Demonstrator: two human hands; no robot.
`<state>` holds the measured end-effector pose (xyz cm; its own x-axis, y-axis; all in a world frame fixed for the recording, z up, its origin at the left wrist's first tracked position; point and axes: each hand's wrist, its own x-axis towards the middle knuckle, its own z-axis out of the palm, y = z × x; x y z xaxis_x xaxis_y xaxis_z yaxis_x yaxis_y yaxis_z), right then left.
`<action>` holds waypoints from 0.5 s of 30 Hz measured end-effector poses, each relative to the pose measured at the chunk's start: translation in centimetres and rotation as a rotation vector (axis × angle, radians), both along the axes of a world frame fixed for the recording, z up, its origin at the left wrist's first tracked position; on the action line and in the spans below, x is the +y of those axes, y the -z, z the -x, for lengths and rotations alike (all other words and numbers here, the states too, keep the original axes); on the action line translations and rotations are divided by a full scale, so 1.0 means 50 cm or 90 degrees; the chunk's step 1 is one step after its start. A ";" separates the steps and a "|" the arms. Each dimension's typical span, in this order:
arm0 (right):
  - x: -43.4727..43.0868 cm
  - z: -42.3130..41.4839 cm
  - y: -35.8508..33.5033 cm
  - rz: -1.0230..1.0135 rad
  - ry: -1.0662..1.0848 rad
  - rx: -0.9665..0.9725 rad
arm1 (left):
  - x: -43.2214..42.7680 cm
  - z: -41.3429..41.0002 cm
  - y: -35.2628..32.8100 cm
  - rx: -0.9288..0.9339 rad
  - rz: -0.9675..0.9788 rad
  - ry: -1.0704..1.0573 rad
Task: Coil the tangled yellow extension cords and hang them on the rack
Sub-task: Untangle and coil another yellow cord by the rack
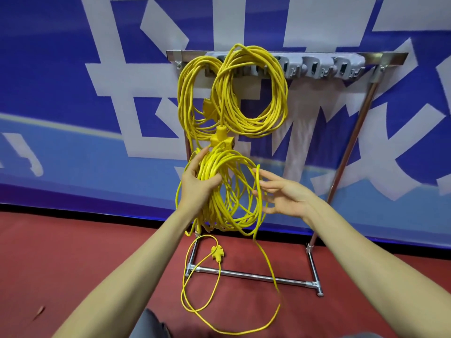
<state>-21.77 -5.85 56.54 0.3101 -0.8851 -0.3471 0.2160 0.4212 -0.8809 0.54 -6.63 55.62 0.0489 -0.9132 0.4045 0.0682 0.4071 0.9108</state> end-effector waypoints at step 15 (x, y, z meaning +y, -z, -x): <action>0.020 -0.123 -0.095 0.005 0.122 -0.068 | 0.015 0.006 0.042 -0.055 -0.046 0.103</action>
